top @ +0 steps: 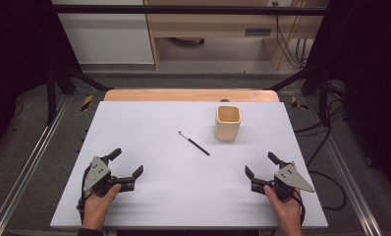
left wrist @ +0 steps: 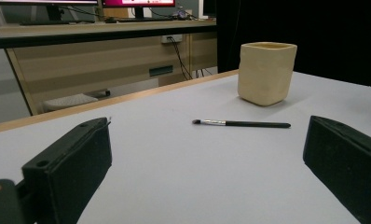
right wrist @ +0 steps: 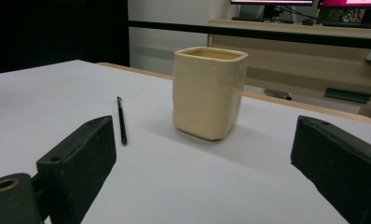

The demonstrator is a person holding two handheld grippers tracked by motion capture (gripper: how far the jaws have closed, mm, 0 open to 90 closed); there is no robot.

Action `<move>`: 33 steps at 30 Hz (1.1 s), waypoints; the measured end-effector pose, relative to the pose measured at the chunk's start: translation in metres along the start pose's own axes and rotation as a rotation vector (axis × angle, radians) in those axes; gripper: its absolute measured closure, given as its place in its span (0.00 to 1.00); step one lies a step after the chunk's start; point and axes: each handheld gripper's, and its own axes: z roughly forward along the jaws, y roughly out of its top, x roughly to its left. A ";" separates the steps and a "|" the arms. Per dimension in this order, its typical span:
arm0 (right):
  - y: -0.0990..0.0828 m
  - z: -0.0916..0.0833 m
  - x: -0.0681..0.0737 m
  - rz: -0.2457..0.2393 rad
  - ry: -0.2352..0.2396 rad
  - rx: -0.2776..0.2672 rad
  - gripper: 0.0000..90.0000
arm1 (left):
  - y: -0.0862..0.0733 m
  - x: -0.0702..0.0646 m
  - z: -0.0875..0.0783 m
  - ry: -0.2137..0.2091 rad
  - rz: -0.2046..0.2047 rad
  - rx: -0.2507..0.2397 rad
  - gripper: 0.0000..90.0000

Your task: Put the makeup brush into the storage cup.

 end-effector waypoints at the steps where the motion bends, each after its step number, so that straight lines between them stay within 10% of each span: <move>1: 0.000 0.000 0.000 0.000 0.000 0.000 0.08 | 0.000 0.000 0.000 0.000 0.000 0.000 0.01; 15: 0.005 0.005 0.011 0.003 0.001 0.094 0.05 | -0.001 0.002 -0.001 0.020 -0.002 0.000 0.01; 33: 0.067 0.022 0.010 -0.105 0.075 0.320 0.06 | -0.002 -0.001 0.003 0.017 0.008 0.017 0.01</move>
